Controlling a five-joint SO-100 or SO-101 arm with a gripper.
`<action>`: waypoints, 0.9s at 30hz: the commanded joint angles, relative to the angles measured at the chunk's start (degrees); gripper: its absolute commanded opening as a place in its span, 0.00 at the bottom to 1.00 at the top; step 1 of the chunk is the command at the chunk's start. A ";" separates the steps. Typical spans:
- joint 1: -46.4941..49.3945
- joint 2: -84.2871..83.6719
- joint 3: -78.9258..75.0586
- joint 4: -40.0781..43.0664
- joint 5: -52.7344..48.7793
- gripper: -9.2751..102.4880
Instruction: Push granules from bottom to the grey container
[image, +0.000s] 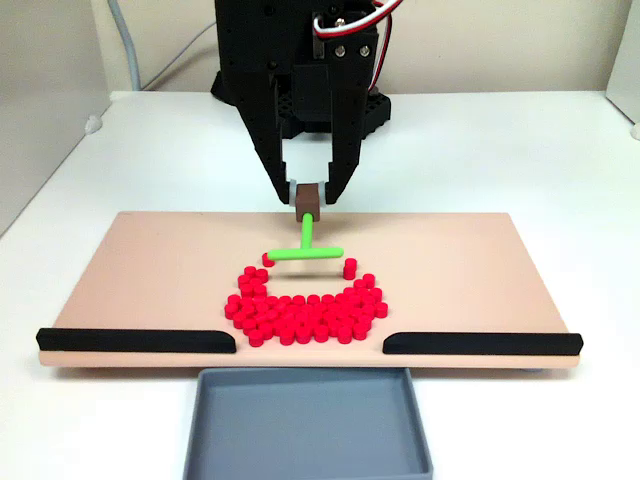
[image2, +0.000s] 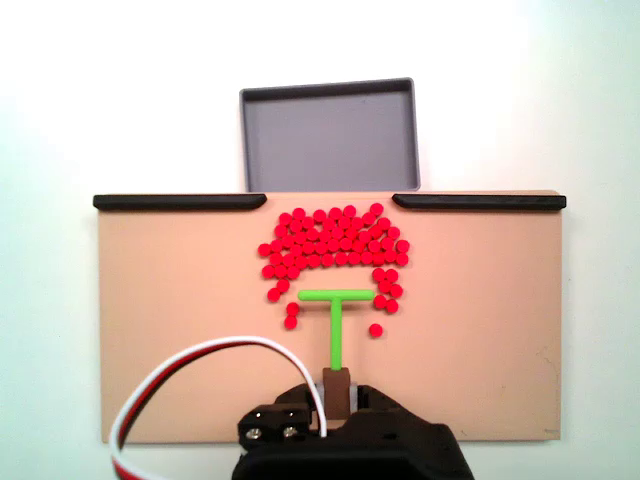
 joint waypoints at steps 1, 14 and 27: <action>-0.62 3.78 -1.93 1.49 0.88 0.08; -0.88 10.37 -0.09 6.06 2.20 0.08; -2.02 13.36 1.85 8.53 4.39 0.08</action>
